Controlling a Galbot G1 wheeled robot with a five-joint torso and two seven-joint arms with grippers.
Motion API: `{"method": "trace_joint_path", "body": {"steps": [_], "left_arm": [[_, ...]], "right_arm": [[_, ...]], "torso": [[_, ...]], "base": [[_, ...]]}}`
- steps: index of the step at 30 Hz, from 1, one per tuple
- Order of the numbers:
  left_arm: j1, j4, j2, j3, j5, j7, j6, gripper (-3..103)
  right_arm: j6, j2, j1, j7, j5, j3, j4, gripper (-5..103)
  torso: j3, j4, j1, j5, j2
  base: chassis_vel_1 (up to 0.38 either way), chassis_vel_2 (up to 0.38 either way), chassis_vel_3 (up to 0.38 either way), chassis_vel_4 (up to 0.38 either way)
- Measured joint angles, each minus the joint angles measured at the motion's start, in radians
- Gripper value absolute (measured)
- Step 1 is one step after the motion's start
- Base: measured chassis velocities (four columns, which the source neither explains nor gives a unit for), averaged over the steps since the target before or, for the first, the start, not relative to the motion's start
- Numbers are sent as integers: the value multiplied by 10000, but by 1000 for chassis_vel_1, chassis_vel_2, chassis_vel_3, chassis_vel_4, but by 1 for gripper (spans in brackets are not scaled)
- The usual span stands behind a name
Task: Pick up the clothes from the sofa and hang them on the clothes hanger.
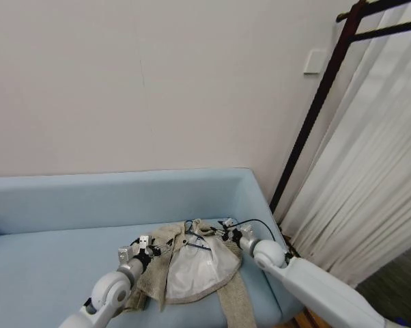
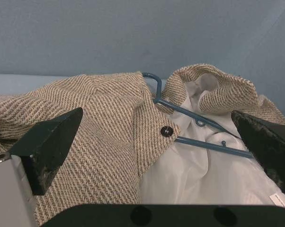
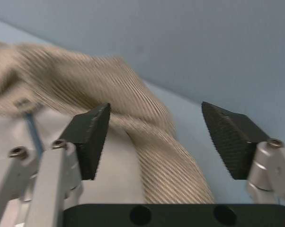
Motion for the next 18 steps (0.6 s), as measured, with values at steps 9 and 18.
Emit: {"method": "trace_joint_path", "body": {"steps": [9, 18], "left_arm": [[-47, -23, -5, 31, 8, 0, -41, 100], [-93, 68, -64, 99, 21, 54, -51, 100]], "right_arm": [[-766, 174, 788, -2015, 1218, -314, -2790, 97], [-1381, 321, 325, -1559, 2553, -222, -2935, 96]], "torso": [[1, 2, 2, -2, -1], [1, 0, 2, -2, -1]], "base": [[0, 0, 0, 0], [0, 0, 0, 0]]}}
